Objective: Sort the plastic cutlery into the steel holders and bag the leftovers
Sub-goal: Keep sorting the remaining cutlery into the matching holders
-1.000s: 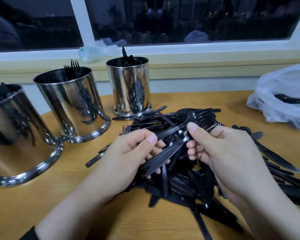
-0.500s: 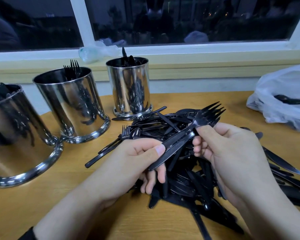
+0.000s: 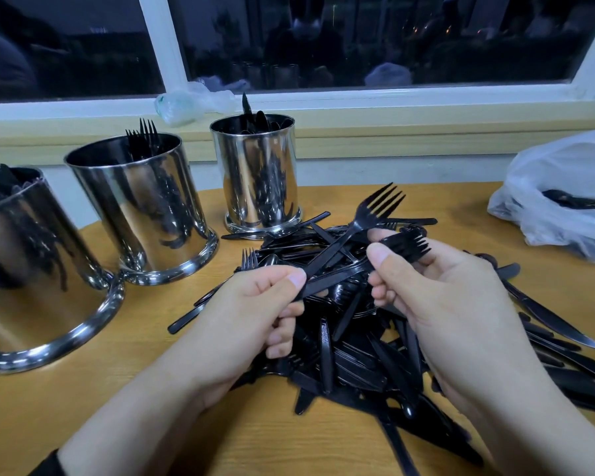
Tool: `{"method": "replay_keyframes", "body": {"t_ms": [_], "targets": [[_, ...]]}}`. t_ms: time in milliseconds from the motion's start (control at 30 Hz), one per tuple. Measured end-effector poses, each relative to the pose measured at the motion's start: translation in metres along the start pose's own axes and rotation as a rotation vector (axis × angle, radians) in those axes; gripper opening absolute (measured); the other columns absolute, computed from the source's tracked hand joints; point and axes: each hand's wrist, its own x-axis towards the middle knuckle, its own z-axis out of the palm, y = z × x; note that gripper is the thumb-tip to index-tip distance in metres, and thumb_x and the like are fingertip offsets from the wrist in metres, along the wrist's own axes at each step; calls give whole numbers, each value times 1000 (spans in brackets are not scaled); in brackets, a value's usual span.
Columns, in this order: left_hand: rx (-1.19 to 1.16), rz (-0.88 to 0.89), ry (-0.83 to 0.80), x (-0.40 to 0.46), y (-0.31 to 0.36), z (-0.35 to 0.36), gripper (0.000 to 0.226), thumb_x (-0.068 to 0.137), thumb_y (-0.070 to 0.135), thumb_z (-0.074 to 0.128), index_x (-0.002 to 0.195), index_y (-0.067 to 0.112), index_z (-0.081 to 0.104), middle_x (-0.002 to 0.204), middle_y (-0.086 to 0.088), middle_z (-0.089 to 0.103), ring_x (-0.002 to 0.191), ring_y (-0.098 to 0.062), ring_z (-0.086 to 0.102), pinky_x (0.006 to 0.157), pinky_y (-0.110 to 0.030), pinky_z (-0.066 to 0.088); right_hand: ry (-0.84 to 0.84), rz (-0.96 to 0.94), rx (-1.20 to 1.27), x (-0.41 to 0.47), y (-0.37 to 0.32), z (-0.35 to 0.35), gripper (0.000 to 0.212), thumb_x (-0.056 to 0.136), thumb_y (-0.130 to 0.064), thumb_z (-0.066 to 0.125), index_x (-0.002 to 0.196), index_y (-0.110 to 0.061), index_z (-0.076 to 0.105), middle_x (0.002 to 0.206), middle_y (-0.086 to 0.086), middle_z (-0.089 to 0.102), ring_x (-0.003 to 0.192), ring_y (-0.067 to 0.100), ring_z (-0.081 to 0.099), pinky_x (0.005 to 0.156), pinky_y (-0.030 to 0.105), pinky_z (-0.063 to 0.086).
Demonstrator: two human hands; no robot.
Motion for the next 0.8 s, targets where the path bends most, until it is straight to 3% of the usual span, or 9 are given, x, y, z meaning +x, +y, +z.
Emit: {"method": "replay_keyframes", "body": {"t_ms": [100, 333, 433, 500, 567, 633, 733, 800], "targets": [[-7, -29, -36, -2, 2, 2, 42, 106, 35, 51, 78, 19, 78, 70, -1, 32, 52, -13, 26, 48, -26, 30, 32, -40, -29, 0, -3, 0, 8, 89, -26, 72, 83, -28, 78, 70, 3, 70, 66, 14, 65, 74, 39, 57], [104, -8, -108, -5, 4, 1, 48, 101, 52, 51, 86, 14, 76, 62, -3, 33, 47, -16, 32, 47, -27, 36, 74, -8, 31, 1, -2, -1, 14, 88, -31, 72, 86, -21, 80, 66, 3, 67, 63, 13, 62, 68, 33, 54], [340, 106, 135, -4, 11, -6, 59, 95, 63, 47, 78, 12, 72, 55, -5, 50, 47, -15, 45, 50, -23, 42, 62, 16, 26, 1, -2, -3, 16, 86, -34, 72, 82, -22, 81, 65, 4, 66, 62, 14, 61, 67, 33, 54], [460, 194, 415, 0, 13, -20, 53, 99, 53, 52, 72, 11, 69, 53, -2, 51, 46, -12, 43, 51, -24, 40, 53, 23, 7, 2, -1, -3, 24, 76, -44, 73, 82, -21, 80, 63, 5, 65, 60, 15, 60, 66, 35, 52], [695, 166, 596, 5, 12, -36, 48, 100, 48, 57, 68, 13, 64, 50, 3, 47, 47, -12, 41, 53, -30, 37, 56, 32, -12, 3, 0, -2, 27, 67, -49, 73, 77, -25, 80, 60, 4, 64, 57, 15, 59, 63, 35, 52], [874, 72, 642, 9, 7, -48, 47, 96, 53, 61, 67, 16, 61, 51, 6, 50, 54, -15, 49, 55, -31, 39, 57, 47, -3, 5, 3, -2, 24, 64, -48, 74, 70, -26, 78, 56, 3, 62, 53, 14, 57, 58, 31, 52], [1040, -102, 568, 12, -1, -52, 47, 90, 65, 63, 70, 23, 62, 60, 4, 63, 69, -20, 61, 68, -32, 50, 39, 77, -17, 6, 6, -1, 23, 70, -45, 75, 75, -23, 80, 56, 1, 61, 52, 12, 56, 52, 22, 51], [1095, -167, 521, 13, -3, -51, 46, 88, 67, 65, 71, 25, 62, 60, 4, 65, 71, -18, 63, 71, -30, 49, 19, 77, -29, 6, 6, -1, 31, 66, -51, 73, 79, -24, 80, 56, 1, 61, 53, 12, 56, 52, 21, 51]]}}
